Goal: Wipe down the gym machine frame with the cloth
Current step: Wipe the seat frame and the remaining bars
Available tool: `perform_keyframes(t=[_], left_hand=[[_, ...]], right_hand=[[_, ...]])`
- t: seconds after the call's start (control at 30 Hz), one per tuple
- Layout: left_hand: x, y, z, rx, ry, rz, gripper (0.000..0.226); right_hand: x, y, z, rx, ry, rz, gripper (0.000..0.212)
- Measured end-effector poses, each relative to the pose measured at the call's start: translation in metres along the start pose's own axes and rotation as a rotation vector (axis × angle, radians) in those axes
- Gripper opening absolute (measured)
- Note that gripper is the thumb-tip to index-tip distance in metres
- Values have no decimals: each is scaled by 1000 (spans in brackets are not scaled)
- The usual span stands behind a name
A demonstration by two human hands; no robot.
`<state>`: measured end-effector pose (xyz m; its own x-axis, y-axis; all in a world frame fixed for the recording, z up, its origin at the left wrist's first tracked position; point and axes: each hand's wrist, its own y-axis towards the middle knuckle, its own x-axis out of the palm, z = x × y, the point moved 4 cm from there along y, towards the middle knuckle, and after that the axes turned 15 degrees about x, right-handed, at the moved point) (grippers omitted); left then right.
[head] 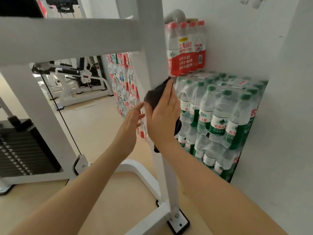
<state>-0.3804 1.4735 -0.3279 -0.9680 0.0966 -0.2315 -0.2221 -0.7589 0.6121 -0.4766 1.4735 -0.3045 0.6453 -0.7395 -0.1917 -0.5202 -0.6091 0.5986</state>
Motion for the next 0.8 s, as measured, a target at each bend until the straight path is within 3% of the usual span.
perform_keyframes(t=[0.1, 0.2, 0.3, 0.47, 0.63, 0.7, 0.8], left_hand=[[-1, 0, -3, -9, -64, 15, 50], [4, -7, -10, -8, 1, -11, 53], [13, -17, -19, -9, 67, -29, 54], [24, -22, -30, 27, 230, 13, 53], [34, -24, -36, 51, 339, 128, 51], [36, -24, -35, 78, 355, 168, 56], [39, -24, -36, 114, 459, 194, 69]], right_hand=[[-2, 16, -7, 25, 171, -12, 79], [-2, 10, 20, 73, 311, -169, 75], [0, -11, 60, 147, 244, -351, 69], [-4, -20, 100, 248, 143, -584, 41], [-6, 9, 82, 257, 313, -675, 25], [-8, 24, 69, 249, 403, -734, 8], [-9, 42, 54, 234, 531, -871, 22]])
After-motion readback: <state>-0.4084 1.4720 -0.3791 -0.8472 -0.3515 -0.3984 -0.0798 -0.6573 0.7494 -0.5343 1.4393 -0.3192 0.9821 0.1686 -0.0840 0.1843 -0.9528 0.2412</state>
